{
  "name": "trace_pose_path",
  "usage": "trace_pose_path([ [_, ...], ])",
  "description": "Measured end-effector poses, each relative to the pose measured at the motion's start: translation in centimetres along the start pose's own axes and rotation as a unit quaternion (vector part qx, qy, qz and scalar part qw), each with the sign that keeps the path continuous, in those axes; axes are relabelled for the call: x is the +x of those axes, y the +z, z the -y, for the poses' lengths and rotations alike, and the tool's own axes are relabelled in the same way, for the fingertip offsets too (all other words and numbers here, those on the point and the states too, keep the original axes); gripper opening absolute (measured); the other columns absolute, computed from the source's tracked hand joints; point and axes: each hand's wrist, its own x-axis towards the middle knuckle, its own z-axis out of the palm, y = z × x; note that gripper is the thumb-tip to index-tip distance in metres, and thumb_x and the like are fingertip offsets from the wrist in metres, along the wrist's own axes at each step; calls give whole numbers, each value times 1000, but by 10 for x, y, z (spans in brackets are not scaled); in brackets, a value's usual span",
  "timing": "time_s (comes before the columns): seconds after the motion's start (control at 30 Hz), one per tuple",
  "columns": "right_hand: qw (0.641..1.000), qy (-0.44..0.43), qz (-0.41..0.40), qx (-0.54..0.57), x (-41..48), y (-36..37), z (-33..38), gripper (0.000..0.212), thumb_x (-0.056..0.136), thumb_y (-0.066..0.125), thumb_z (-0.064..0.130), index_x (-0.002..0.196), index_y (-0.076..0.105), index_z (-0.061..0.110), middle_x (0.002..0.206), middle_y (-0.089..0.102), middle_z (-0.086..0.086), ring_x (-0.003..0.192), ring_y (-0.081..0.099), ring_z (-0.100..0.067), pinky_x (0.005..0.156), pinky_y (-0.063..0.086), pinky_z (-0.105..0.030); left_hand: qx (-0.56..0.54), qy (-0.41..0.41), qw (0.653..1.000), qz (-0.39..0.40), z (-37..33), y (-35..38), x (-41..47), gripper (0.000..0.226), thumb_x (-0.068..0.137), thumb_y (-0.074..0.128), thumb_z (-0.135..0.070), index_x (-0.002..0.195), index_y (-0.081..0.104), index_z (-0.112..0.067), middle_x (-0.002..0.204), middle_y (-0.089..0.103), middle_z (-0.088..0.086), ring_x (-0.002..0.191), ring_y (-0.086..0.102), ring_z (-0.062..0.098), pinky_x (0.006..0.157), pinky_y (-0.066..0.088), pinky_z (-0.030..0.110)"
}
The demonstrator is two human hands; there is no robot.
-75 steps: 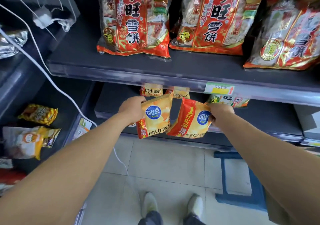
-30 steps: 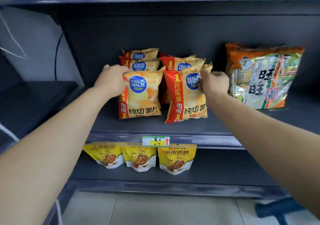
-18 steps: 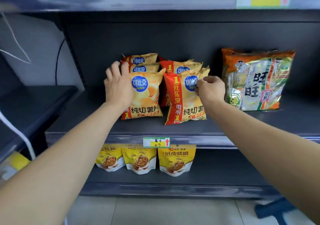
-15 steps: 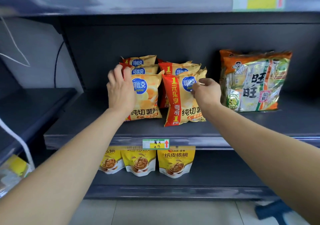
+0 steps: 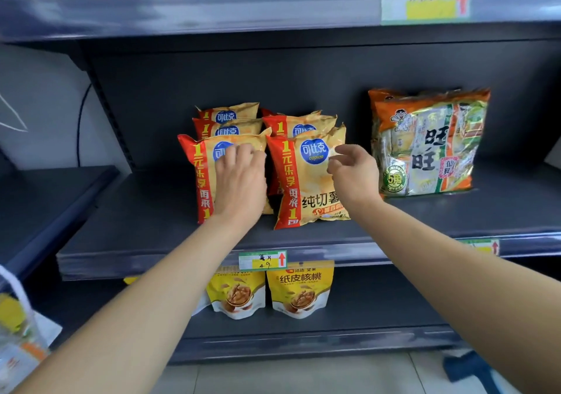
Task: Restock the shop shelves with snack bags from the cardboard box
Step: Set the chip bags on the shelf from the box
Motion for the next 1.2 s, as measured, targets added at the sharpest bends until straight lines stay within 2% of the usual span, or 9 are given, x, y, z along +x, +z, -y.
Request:
trace_pose_path([
  [0.17, 997, -60, -16, -56, 2, -29, -11, 26, 93, 51, 10, 117, 59, 14, 91, 61, 6, 86, 59, -12, 73, 47, -23, -73, 79, 994, -38, -56, 3, 1, 23, 73, 74, -3, 95, 67, -7, 96, 63, 11, 91, 59, 32, 76, 48, 44],
  [0.3, 986, -96, -10, -138, 9, -66, -23, 28, 94, 49, 12, 121, 57, 14, 94, 60, 5, 86, 57, -12, 75, 46, -24, -149, 139, 979, -22, -105, 2, 11, 21, 78, 68, -4, 99, 65, -7, 100, 62, 11, 94, 58, 32, 76, 47, 45],
  [0.47, 956, -86, -3, -279, 16, -126, -24, 28, 94, 51, 15, 121, 57, 12, 103, 64, -2, 93, 61, -23, 77, 49, -33, -186, 201, 962, 20, -167, -2, 30, 24, 69, 72, 2, 90, 66, -6, 89, 62, 10, 81, 61, 33, 67, 49, 41],
  [0.57, 941, -59, 12, -332, 16, -164, -7, 30, 94, 51, 13, 123, 56, 10, 111, 65, -7, 100, 60, -25, 81, 47, -34, -184, 230, 954, 59, -197, -21, 44, 27, 66, 75, 2, 89, 65, -7, 88, 62, 10, 81, 60, 32, 66, 49, 39],
  [0.77, 923, 9, -8, -384, 13, -244, 67, 21, 94, 48, 14, 110, 59, 7, 100, 64, -10, 93, 57, -29, 74, 44, -36, -180, 286, 932, 127, -250, -95, 89, 33, 57, 81, 0, 84, 64, -8, 83, 61, 8, 75, 62, 30, 64, 52, 36],
  [0.93, 906, 68, -50, -414, -4, -330, 142, 31, 94, 49, 17, 123, 55, 10, 110, 63, -11, 104, 57, -29, 84, 42, -36, -213, 343, 895, 192, -322, -171, 117, 39, 49, 82, 2, 83, 66, -9, 82, 62, 8, 73, 64, 29, 69, 51, 36],
  [1.03, 888, 141, -92, -428, -22, -391, 171, 30, 91, 49, 15, 121, 57, 11, 112, 62, -11, 106, 56, -30, 84, 42, -36, -265, 382, 851, 243, -373, -214, 130, 31, 65, 72, 3, 94, 64, -6, 94, 60, 12, 82, 62, 34, 68, 53, 40],
  [1.1, 867, 194, -107, -446, -38, -429, 184, 26, 90, 49, 14, 114, 58, 9, 110, 62, -12, 104, 56, -31, 82, 43, -37, -271, 393, 829, 290, -407, -235, 129, 26, 84, 57, -2, 109, 57, -9, 111, 53, 9, 100, 55, 30, 82, 44, 40],
  [1.2, 838, 271, -116, -459, -65, -477, 193, 26, 89, 53, 15, 114, 58, 8, 111, 63, -12, 104, 57, -32, 83, 45, -37, -265, 410, 792, 367, -448, -250, 115, 25, 93, 46, -5, 116, 52, -12, 121, 47, 8, 111, 48, 28, 91, 38, 38],
])
